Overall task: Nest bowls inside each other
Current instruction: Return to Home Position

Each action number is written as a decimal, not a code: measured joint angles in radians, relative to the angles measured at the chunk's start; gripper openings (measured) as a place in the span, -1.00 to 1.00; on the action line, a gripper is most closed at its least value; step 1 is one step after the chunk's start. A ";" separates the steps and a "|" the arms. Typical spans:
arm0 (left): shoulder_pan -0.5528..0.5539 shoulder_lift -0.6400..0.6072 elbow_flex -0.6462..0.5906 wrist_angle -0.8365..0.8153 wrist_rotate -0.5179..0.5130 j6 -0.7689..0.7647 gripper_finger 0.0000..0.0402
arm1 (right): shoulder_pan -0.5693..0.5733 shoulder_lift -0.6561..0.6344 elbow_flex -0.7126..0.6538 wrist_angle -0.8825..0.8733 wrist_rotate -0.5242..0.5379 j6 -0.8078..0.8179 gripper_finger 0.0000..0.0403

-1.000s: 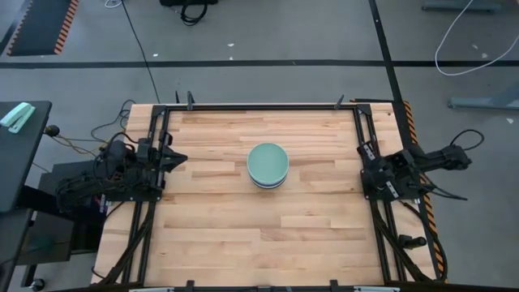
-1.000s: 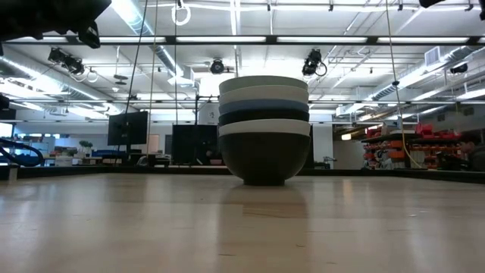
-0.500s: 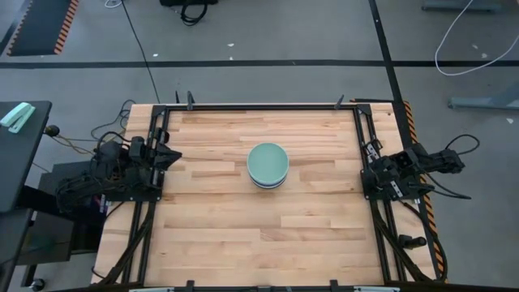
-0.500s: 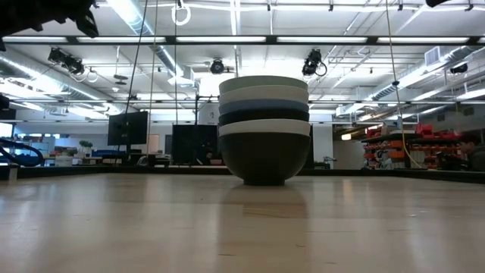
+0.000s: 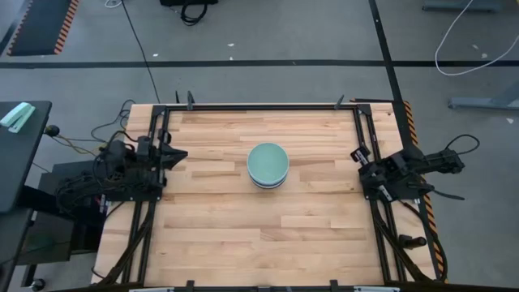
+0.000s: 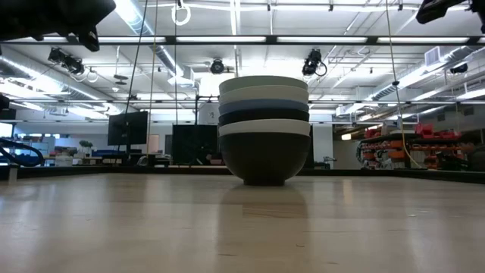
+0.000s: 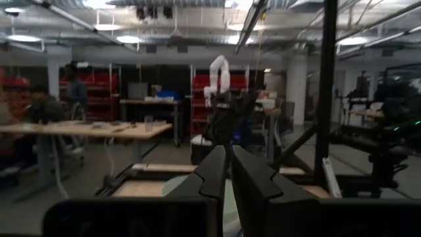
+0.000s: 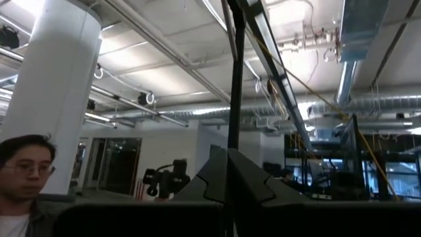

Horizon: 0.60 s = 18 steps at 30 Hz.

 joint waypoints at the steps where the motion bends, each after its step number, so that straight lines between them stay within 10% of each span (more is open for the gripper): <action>1: 0.000 0.000 0.000 -0.011 -0.010 0.006 -0.85 | 0.000 0.000 0.000 -0.011 0.000 0.000 -0.91; 10: 0.000 0.001 -0.004 -0.011 -0.021 0.006 -0.86 | 0.000 0.000 0.000 -0.032 0.000 0.001 -0.91; 18: 0.002 0.000 -0.203 0.371 -0.022 -0.042 -0.83 | 0.000 0.000 0.000 -0.036 0.000 0.002 -0.91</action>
